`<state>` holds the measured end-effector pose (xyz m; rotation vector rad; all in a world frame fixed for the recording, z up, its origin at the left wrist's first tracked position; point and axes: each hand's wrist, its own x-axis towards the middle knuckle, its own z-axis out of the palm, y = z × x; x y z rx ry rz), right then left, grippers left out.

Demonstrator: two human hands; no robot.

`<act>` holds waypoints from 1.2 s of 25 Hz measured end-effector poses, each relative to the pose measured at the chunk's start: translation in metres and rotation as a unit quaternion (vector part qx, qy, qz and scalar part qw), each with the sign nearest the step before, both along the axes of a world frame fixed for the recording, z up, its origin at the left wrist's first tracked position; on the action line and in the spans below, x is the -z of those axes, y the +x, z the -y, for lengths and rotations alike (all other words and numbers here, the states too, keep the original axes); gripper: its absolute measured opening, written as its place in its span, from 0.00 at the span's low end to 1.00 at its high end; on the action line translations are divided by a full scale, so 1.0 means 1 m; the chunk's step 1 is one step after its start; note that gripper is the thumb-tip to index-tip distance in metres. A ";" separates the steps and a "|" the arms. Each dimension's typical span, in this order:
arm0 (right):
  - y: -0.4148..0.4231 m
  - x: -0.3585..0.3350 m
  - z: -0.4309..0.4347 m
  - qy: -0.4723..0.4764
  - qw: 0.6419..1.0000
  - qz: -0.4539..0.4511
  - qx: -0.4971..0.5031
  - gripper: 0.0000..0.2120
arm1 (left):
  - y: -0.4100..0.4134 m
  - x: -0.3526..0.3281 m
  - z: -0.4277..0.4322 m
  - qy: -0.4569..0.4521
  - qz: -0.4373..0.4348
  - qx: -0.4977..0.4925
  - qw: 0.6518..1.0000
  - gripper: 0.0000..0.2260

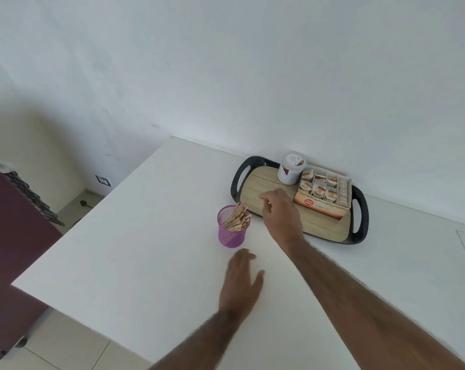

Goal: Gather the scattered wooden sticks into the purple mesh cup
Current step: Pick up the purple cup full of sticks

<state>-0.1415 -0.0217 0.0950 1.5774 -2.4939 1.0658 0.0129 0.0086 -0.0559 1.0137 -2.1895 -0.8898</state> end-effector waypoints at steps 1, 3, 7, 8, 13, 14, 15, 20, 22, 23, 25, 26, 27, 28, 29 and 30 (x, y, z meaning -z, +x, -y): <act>-0.003 0.008 -0.011 -0.008 0.998 0.040 0.037 0.11 | 0.010 -0.001 0.010 0.021 -0.034 -0.053 0.998 0.18; -0.001 0.028 -0.027 0.021 0.989 0.129 0.070 0.13 | 0.027 -0.006 0.037 0.057 -0.049 -0.117 0.990 0.26; 0.029 0.061 -0.025 0.146 0.941 0.303 -0.031 0.37 | 0.028 -0.030 0.094 0.187 -0.035 -0.025 0.981 0.46; 0.035 0.066 -0.020 0.124 0.926 0.353 -0.055 0.38 | 0.023 -0.034 0.103 0.210 -0.065 0.008 0.976 0.44; 0.033 0.083 0.007 -0.007 0.858 0.512 -0.051 0.39 | 0.009 -0.037 0.123 0.244 -0.086 0.073 0.963 0.35; 0.031 0.085 0.010 -0.016 0.863 0.504 -0.036 0.40 | 0.010 -0.034 0.125 0.247 -0.074 0.084 0.963 0.34; 0.031 0.086 0.013 -0.018 0.873 0.487 -0.016 0.40 | 0.013 -0.032 0.128 0.246 -0.061 0.095 0.963 0.34; 0.037 0.076 0.005 -0.023 0.932 0.359 0.039 0.38 | 0.021 -0.036 0.139 0.215 -0.009 0.128 0.968 0.43; 0.045 0.074 -0.003 -0.048 0.936 0.347 0.025 0.38 | 0.021 -0.042 0.140 0.207 -0.009 0.157 0.966 0.44; 0.048 0.072 -0.007 -0.054 0.935 0.348 0.032 0.38 | 0.021 -0.046 0.139 0.205 -0.009 0.169 0.964 0.44; 0.051 0.071 -0.014 -0.054 0.933 0.353 0.049 0.38 | 0.019 -0.052 0.135 0.205 -0.010 0.183 0.961 0.44; 0.048 0.071 -0.018 -0.054 0.935 0.348 0.052 0.38 | 0.017 -0.054 0.131 0.200 -0.010 0.186 0.962 0.45; 0.044 0.072 -0.023 -0.052 0.938 0.338 0.049 0.38 | 0.015 -0.056 0.128 0.198 -0.016 0.189 0.962 0.46; 0.039 0.071 -0.026 -0.054 0.941 0.331 0.045 0.37 | 0.012 -0.057 0.124 0.202 -0.020 0.185 0.962 0.47; 0.034 0.070 -0.030 -0.056 0.942 0.327 0.042 0.37 | 0.011 -0.057 0.120 0.211 -0.018 0.176 0.961 0.48; 0.030 0.069 -0.033 -0.053 0.944 0.323 0.037 0.37 | 0.009 -0.056 0.116 0.220 -0.019 0.171 0.960 0.49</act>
